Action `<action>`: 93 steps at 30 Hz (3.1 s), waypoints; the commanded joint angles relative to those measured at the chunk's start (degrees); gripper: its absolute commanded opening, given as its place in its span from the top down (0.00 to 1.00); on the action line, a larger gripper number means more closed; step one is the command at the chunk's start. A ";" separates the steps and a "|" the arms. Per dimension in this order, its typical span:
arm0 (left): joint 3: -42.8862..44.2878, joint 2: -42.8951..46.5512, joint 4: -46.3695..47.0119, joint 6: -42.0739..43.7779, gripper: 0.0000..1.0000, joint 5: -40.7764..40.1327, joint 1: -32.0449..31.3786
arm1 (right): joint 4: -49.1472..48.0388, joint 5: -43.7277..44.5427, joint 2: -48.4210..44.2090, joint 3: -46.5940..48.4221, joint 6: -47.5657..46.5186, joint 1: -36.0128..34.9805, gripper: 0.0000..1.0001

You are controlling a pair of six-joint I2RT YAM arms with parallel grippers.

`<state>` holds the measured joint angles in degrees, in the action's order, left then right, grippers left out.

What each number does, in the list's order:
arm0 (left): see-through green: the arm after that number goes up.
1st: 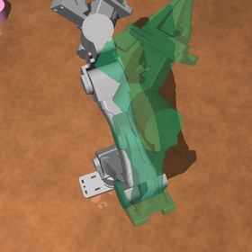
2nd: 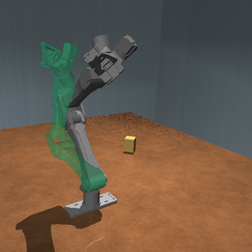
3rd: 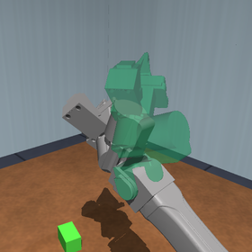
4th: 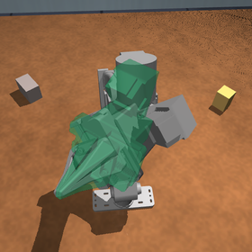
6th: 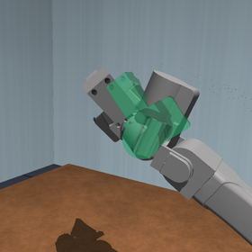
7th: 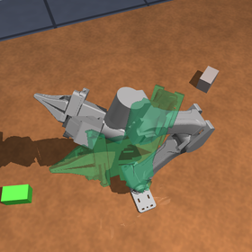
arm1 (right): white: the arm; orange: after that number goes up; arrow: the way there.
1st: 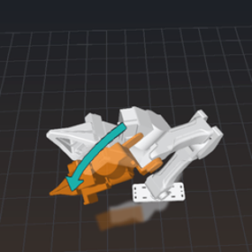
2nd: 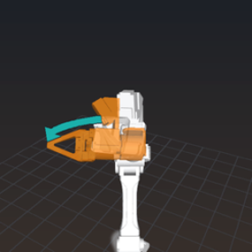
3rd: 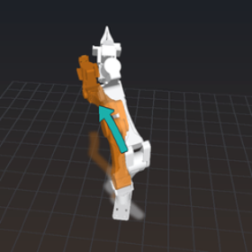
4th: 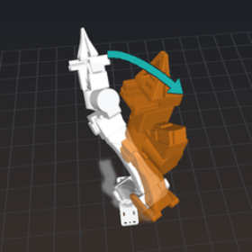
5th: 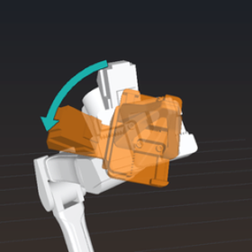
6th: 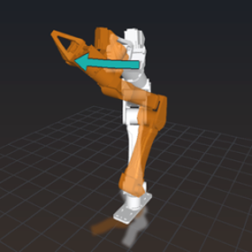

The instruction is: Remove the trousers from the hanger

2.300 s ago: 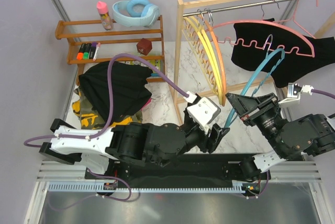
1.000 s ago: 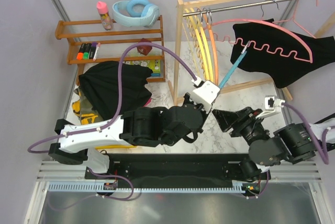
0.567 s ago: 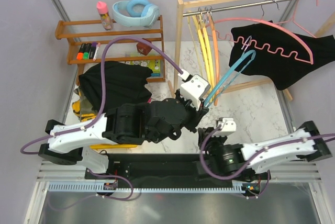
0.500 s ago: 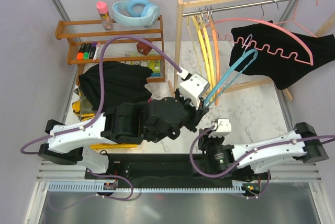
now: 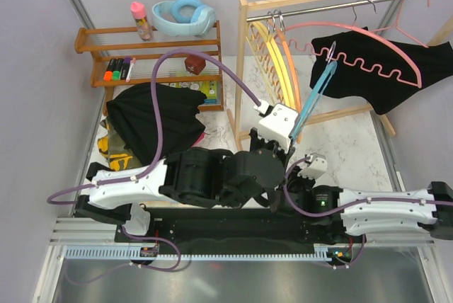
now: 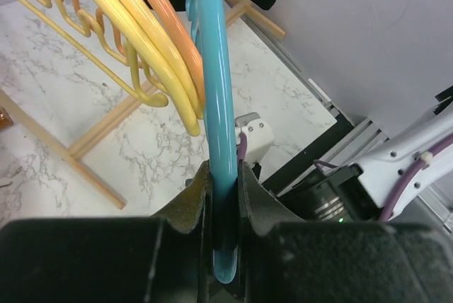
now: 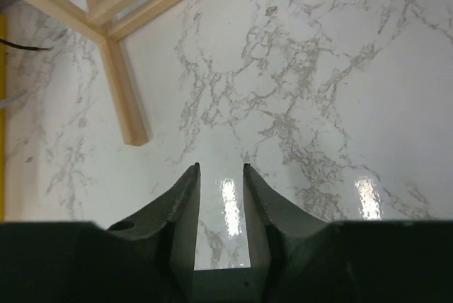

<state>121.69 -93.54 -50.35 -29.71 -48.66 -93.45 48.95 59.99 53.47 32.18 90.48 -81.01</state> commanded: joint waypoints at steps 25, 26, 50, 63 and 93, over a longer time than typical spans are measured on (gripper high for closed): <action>-1.14 -2.29 8.16 -0.95 0.98 -26.32 -17.82 | -16.43 -1.36 10.90 -0.36 -23.67 10.44 0.04; -3.80 -0.87 8.07 -3.31 0.98 -24.91 -17.82 | -16.60 -1.45 8.86 -0.89 -25.33 10.44 0.02; 7.33 -8.67 31.94 28.79 0.98 -39.46 -17.82 | -9.05 -4.18 -12.96 1.56 -27.37 10.35 0.08; 8.92 -22.48 122.66 115.28 0.98 -40.80 -8.60 | -8.34 -4.35 -13.66 3.85 -29.74 10.35 0.07; -32.65 -1.30 145.88 112.87 0.98 -42.13 -5.78 | -14.31 -9.81 -36.94 11.66 -38.70 10.44 0.26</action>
<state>91.02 -97.86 74.32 89.12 -88.44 -99.35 39.62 48.47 23.99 37.34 56.86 -70.65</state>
